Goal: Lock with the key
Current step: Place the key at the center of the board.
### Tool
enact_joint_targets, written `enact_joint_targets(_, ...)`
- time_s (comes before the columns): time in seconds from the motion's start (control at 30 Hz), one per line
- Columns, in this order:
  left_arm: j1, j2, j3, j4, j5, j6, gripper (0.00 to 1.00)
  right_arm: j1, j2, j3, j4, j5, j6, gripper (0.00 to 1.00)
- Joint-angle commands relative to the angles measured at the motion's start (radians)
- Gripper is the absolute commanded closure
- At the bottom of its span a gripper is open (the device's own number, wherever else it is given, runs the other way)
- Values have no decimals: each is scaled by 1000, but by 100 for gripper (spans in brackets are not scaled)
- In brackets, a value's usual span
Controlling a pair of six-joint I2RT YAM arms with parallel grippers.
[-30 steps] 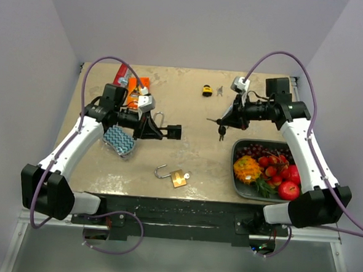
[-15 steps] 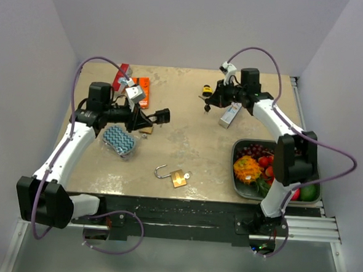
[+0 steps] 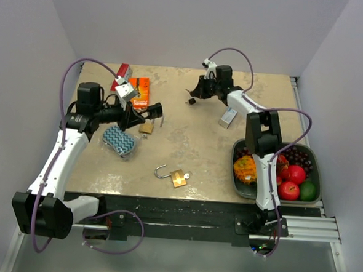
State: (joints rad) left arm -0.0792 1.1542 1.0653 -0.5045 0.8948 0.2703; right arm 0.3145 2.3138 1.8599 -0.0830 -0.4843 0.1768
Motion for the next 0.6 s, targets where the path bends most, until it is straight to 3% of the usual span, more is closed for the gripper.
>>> enact_joint_targets(0.0,15,-42,19,38,29,-16,100,-3,79,131,46,58,56,100)
enact_joint_targets(0.57,18,-34,-13,49,30,-8,100,-3,219,268,109,220,30,100)
